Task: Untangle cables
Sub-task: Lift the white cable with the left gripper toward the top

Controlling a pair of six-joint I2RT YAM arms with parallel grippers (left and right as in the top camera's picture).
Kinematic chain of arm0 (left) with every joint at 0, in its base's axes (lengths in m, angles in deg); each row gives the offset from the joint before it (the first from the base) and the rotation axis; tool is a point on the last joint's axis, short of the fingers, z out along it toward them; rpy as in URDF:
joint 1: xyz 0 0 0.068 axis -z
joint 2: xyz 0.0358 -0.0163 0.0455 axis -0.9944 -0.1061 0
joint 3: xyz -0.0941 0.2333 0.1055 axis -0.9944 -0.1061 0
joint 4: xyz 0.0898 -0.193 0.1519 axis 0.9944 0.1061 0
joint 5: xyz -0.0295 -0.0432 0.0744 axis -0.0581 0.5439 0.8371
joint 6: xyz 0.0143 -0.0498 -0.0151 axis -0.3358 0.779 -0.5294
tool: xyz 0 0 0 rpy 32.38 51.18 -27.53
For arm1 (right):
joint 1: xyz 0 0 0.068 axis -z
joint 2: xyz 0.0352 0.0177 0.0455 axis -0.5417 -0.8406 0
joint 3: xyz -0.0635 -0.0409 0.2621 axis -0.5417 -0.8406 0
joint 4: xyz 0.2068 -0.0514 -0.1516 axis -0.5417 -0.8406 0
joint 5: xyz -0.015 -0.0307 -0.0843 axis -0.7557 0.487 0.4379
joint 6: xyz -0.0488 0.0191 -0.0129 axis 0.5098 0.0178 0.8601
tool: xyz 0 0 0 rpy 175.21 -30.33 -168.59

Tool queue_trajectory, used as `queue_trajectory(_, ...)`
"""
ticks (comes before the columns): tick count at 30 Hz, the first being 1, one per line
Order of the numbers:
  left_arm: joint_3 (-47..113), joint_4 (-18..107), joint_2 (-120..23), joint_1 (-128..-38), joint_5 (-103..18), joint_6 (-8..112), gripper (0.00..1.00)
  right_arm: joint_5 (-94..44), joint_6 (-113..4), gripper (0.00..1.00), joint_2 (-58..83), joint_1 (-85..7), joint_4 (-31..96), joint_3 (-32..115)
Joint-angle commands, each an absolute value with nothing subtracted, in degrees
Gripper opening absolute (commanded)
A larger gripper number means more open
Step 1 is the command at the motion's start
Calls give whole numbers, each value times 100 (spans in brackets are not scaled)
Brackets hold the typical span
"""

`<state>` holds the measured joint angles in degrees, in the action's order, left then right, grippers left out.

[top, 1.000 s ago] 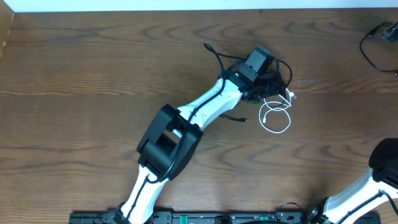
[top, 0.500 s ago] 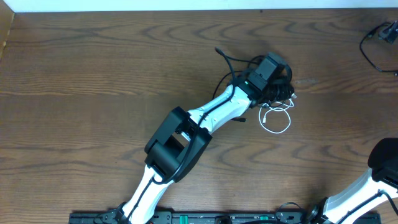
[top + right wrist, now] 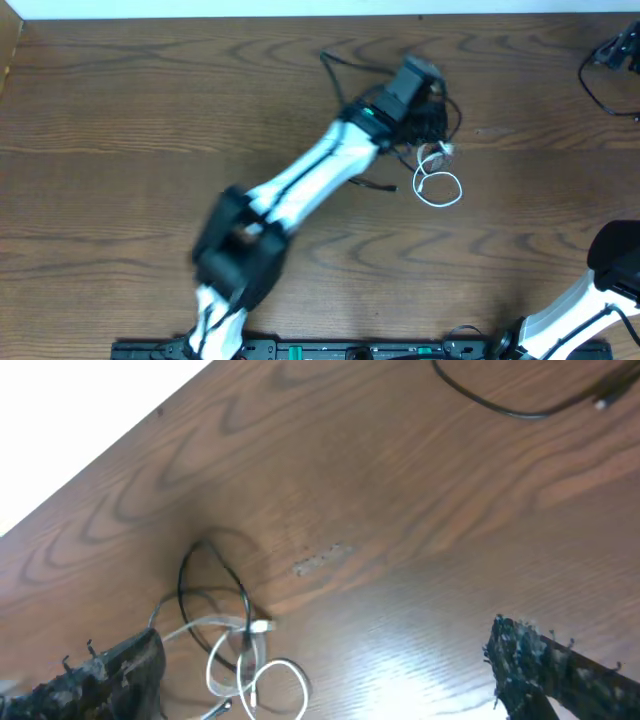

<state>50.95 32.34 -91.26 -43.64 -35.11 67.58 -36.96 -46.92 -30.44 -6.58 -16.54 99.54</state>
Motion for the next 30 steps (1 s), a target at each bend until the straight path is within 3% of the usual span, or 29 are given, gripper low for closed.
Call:
queue_trajectory(1, 5205, 3835, -7902, -4394, -3146, 5427, 8, -4082, -4485, 99, -3038, -846, -1672, 9932)
queue_trajectory(7, 5207, 4762, -6658, -4479, -3032, 4762, 7, -4565, -4249, 99, -3038, -1325, -1641, 9932)
queue_trajectory(16, 5360, 4136, -5520, -5118, -3096, 4773, 8, -4607, -4058, 99, -3038, -2037, -1646, 9932)
queue_trajectory(24, 5362, 3409, -5463, -5939, -2993, 5744, 7, -4670, -3376, 99, -3038, -2741, -2032, 9726)
queue_trajectory(30, 5362, 3000, -5465, -6451, -3745, 6323, 7, -6275, -2161, 99, -3038, -3244, -1879, 9108)
